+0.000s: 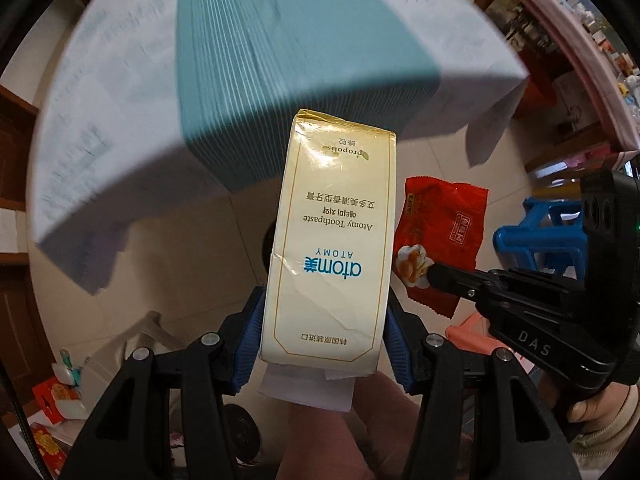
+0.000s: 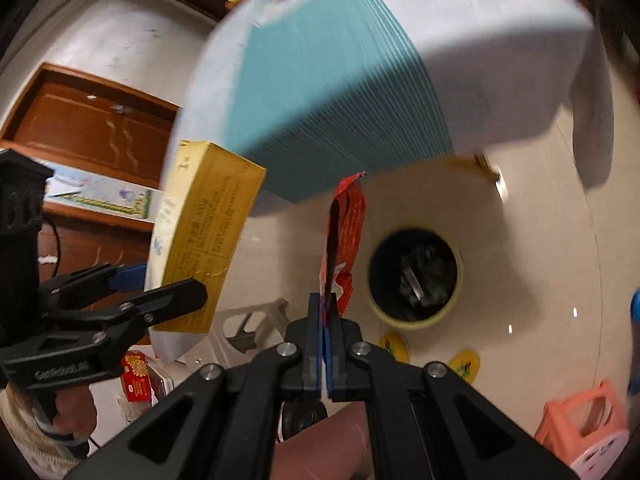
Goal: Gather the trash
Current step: 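Carry the toothpaste box and snack bag with both grippers down over the bin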
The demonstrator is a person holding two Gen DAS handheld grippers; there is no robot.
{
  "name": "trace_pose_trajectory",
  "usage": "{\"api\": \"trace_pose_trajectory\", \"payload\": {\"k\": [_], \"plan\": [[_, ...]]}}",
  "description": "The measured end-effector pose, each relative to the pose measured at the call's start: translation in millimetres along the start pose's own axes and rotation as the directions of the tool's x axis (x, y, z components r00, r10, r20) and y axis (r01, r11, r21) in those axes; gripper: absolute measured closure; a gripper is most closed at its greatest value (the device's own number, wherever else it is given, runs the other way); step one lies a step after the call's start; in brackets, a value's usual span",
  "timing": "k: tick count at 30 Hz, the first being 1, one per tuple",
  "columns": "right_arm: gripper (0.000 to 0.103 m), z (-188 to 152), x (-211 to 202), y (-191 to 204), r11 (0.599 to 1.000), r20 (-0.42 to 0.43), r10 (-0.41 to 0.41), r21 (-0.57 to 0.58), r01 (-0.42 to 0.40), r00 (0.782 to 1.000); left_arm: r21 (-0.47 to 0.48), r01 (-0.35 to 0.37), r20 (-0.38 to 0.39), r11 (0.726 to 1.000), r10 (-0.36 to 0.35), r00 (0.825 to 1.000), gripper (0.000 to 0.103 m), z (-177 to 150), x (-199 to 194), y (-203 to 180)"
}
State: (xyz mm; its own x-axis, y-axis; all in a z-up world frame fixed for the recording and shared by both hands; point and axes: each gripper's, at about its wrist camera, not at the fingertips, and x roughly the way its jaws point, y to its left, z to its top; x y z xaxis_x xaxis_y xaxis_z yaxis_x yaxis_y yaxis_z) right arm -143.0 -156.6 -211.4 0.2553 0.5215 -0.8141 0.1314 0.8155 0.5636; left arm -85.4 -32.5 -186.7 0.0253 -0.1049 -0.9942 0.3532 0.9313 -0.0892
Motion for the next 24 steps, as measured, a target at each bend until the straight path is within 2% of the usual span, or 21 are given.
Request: {"api": "trace_pose_trajectory", "payload": {"k": [5, 13, 17, 21, 22, 24], "plan": [[0.103, -10, 60, -40, 0.996, -0.054, -0.018, 0.088, 0.023, 0.998, -0.014, 0.004, -0.038, 1.0, -0.005, 0.999, 0.05, 1, 74, 9], [0.102, -16, 139, -95, 0.986, -0.122, -0.057, 0.148, 0.075, 0.991, -0.08, 0.039, -0.096, 0.996, -0.046, 0.994, 0.049, 11, 188, 26], [0.102, -15, 171, -111, 0.983, -0.152, -0.069, 0.158, 0.093, 0.986, -0.089, 0.034, -0.106, 0.995, -0.043, 0.993, 0.049, 16, 225, 32], [0.102, -13, 198, -115, 0.982, -0.175, -0.077, 0.157, 0.105, 0.982, -0.103, 0.03, -0.102, 0.994, -0.04, 0.994, 0.046, 18, 246, 41], [0.102, -13, 203, -114, 0.982, -0.179, -0.08, 0.154, 0.108, 0.981, -0.109, 0.032, -0.111, 0.994, -0.044, 0.993, 0.045, 18, 250, 44], [0.102, -12, 213, -112, 0.982, -0.19, -0.088, 0.148, 0.117, 0.978, -0.13, 0.041, -0.13, 0.991, -0.058, 0.99, 0.034, 17, 258, 51]]}}
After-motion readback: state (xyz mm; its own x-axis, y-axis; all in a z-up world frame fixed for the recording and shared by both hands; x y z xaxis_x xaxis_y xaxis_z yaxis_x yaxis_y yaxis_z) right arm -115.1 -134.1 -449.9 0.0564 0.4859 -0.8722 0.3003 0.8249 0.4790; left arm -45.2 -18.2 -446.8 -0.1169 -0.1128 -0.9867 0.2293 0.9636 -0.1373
